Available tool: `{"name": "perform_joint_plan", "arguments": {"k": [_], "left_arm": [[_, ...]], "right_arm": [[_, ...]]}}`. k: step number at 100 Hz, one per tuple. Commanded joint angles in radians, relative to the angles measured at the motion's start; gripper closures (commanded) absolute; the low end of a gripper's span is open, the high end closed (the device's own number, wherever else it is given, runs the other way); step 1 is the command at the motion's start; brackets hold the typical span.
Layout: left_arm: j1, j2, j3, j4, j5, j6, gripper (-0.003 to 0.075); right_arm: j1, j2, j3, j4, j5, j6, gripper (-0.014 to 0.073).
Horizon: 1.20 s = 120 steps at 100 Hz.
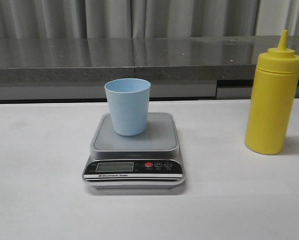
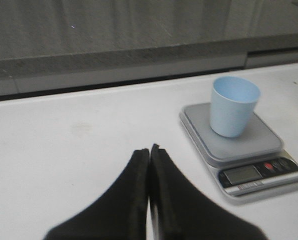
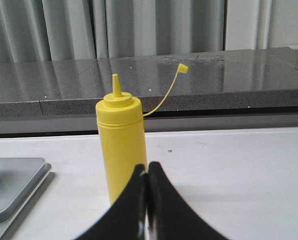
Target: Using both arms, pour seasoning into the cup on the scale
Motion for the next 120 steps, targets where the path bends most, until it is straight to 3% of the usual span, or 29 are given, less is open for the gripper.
{"name": "perform_joint_plan", "arguments": {"k": [1,11,20,69,75,120], "left_arm": [[0.049,-0.004,0.019,0.004,-0.200,-0.009,0.0741],[0.106,-0.038,0.097,0.050,-0.349,-0.009,0.0741],[0.132,-0.080,0.157,0.056,-0.403,-0.009,0.0741],[0.192,-0.264,0.401,0.093,-0.437,-0.065,0.0741],[0.195,-0.308,0.396,0.098,-0.363,-0.067,0.0741],[0.201,-0.307,0.398,0.119,-0.390,-0.065,0.0741]], "right_arm": [[-0.006,-0.024,-0.019,-0.001,-0.082,-0.013,0.0662],[-0.006,-0.024,-0.019,-0.001,-0.082,-0.013,0.0662],[-0.006,-0.024,-0.019,-0.001,-0.082,-0.013,0.0662],[-0.006,-0.024,-0.019,-0.001,-0.082,-0.013,0.0662],[-0.006,-0.024,-0.019,-0.001,-0.082,-0.013,0.0662],[-0.006,-0.022,-0.019,-0.001,-0.080,-0.013,0.0662]]}}
